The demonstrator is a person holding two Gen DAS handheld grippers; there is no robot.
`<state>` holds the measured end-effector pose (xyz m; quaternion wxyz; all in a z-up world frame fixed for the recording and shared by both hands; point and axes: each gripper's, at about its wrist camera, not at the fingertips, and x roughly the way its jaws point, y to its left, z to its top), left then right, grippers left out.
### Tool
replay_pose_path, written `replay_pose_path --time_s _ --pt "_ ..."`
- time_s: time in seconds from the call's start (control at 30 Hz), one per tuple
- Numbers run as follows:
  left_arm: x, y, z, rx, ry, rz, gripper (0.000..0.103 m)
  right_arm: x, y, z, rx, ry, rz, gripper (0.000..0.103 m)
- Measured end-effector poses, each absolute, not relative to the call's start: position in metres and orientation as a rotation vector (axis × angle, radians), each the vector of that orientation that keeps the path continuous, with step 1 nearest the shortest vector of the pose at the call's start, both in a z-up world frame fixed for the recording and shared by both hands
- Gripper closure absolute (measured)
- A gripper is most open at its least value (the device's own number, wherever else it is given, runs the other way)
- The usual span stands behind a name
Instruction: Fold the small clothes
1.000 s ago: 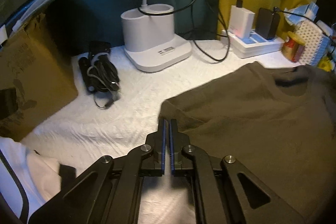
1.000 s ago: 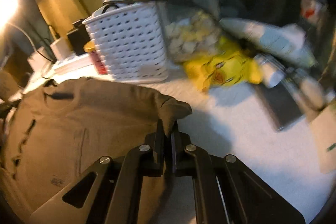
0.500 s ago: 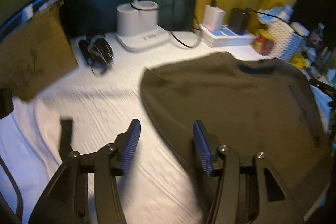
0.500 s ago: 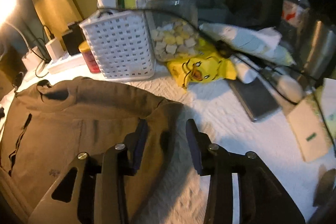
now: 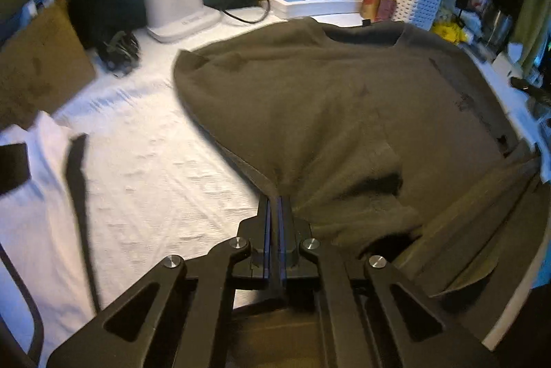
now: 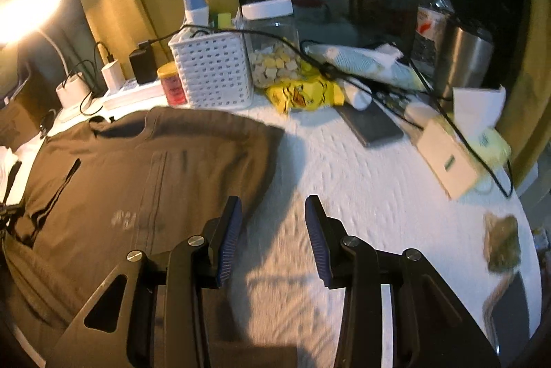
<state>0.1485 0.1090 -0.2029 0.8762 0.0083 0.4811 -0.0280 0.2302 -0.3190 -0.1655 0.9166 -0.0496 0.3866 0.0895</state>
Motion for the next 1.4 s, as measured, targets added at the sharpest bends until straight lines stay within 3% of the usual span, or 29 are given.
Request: replay_pose_path --time_s 0.23,0.33,0.43,0.63,0.67,0.7,0.77,0.93,1.07,1.4 --pt "0.139 0.133 -0.205 -0.006 0.998 -0.015 0.1 0.202 -0.328 -0.173 -0.086 0.815 0.172 0.062" --pt "0.137 0.134 -0.202 -0.025 0.994 0.003 0.095 0.191 -0.33 -0.172 -0.088 0.812 0.171 0.062" --pt "0.129 0.137 -0.19 -0.048 0.953 0.025 0.094 0.18 -0.334 -0.167 -0.094 0.795 0.166 0.048" --pt "0.099 0.149 -0.167 -0.099 0.865 0.062 0.091 0.159 -0.344 -0.156 -0.092 0.765 0.156 0.047" --pt "0.094 0.15 -0.165 -0.104 0.856 0.063 0.081 0.154 -0.347 -0.155 -0.094 0.762 0.154 0.047" --pt "0.088 0.15 -0.164 -0.111 0.846 0.063 0.059 0.151 -0.348 -0.154 -0.096 0.761 0.152 0.047" --pt "0.073 0.152 -0.163 -0.152 0.822 0.067 0.036 0.142 -0.353 -0.153 -0.104 0.758 0.148 0.047" --pt "0.044 0.151 -0.168 -0.189 0.808 0.055 0.036 0.118 -0.365 -0.162 -0.146 0.782 0.136 0.046" --pt "0.029 0.143 -0.176 -0.174 0.828 0.028 0.036 0.104 -0.364 -0.178 -0.21 0.814 0.156 0.032" --pt "0.021 0.133 -0.186 -0.104 0.853 0.011 0.037 0.107 -0.351 -0.193 -0.286 0.816 0.221 0.031"
